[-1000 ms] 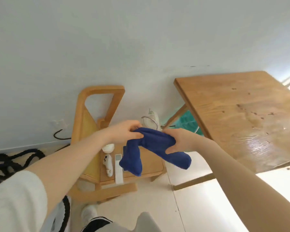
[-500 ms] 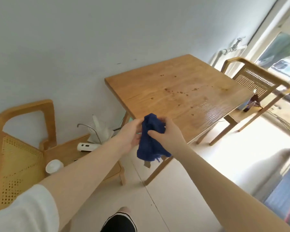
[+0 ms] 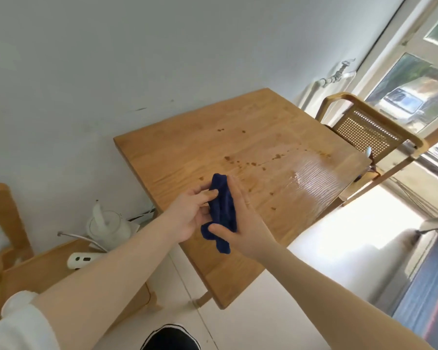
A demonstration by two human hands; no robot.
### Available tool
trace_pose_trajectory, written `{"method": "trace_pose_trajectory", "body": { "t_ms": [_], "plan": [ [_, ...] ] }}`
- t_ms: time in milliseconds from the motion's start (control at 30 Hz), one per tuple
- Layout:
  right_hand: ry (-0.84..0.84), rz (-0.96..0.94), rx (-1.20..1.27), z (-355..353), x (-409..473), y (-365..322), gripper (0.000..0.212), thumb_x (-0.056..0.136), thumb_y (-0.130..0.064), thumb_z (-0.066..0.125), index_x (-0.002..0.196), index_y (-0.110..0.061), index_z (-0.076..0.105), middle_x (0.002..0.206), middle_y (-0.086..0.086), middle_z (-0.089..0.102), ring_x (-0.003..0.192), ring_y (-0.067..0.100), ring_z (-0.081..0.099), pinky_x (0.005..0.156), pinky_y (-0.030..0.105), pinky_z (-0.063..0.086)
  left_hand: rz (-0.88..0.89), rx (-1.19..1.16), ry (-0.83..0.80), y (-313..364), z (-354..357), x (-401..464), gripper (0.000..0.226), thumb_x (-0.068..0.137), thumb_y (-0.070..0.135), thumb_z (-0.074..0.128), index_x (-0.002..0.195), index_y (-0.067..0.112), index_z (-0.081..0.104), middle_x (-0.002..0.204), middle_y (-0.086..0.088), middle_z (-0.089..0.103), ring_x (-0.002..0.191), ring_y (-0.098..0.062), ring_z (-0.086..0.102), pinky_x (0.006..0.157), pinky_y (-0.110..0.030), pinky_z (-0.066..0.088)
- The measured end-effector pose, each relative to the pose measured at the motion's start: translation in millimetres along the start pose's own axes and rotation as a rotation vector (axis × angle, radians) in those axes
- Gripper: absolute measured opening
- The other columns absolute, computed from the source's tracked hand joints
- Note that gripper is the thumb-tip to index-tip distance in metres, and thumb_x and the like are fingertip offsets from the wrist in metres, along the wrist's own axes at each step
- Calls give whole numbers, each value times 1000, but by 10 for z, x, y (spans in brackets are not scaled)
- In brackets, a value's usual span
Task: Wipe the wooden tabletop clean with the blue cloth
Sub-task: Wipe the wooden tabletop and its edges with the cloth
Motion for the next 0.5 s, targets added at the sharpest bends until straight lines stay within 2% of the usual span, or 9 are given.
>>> {"method": "trace_pose_trajectory", "body": {
  "t_ms": [33, 100, 167, 200, 267, 333, 400, 500],
  "plan": [
    [10, -30, -2, 25, 115, -10, 92, 83, -42, 60, 130, -61, -17, 155, -12, -6, 139, 12, 22, 105, 31, 35, 0, 0, -22, 61, 13, 51, 34, 94, 9, 51, 127, 13, 55, 117, -15, 65, 102, -31, 64, 90, -45, 52],
    [34, -65, 33, 66, 348, -9, 91, 87, -23, 61, 134, -55, -10, 153, -10, -11, 138, 15, 22, 103, 32, 38, 39, -19, -12, 214, -9, 125, 33, 94, 7, 50, 126, 11, 54, 120, -16, 63, 105, -29, 63, 90, -42, 52],
    [39, -77, 50, 102, 528, 9, 84, 89, -9, 56, 134, -53, 0, 154, -6, -2, 135, 15, 28, 99, 31, 42, 105, 45, 57, 349, -93, 150, 30, 93, 7, 52, 123, 12, 57, 116, -12, 66, 102, -23, 65, 85, -33, 54],
    [34, -77, 53, 107, 611, 32, 81, 90, -7, 53, 133, -54, 3, 153, -5, 5, 132, 17, 33, 95, 32, 45, 163, 191, 119, 414, -171, 164, 28, 93, 9, 53, 120, 15, 59, 113, -6, 67, 102, -19, 64, 84, -28, 53],
    [4, -55, 52, 122, 825, 149, 71, 92, -7, 48, 137, -49, 12, 149, -3, 21, 124, 20, 43, 86, 33, 47, 285, 618, 273, 536, -379, 202, 26, 92, 16, 56, 117, 25, 60, 112, 7, 64, 105, -9, 60, 86, -22, 48],
    [-37, -12, -12, 133, 1066, 296, 61, 94, -8, 45, 142, -37, 20, 146, -2, 28, 118, 23, 46, 80, 32, 45, 318, 890, 385, 583, -582, 246, 30, 92, 21, 56, 121, 28, 57, 113, 11, 60, 105, -7, 56, 90, -26, 46],
    [-61, -31, -96, 108, 1340, 370, 58, 94, -8, 46, 143, -30, 23, 148, -3, 27, 118, 25, 45, 79, 32, 43, 285, 952, 470, 585, -767, 286, 34, 93, 19, 53, 126, 25, 52, 114, 8, 57, 104, -9, 54, 90, -27, 45],
    [-66, -200, -174, 17, 1784, 267, 60, 91, -12, 54, 143, -25, 27, 148, -4, 27, 119, 26, 43, 78, 32, 43, 256, 934, 606, 606, -974, 359, 35, 93, 15, 51, 128, 21, 51, 112, 6, 55, 100, -11, 54, 81, -22, 43]
  ]
}}
Point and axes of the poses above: each hand's wrist, its own x-axis towards the middle knuckle, its own z-axis out of the palm, y = z × x, the point moved 5 cm from there along x, towards the middle knuckle
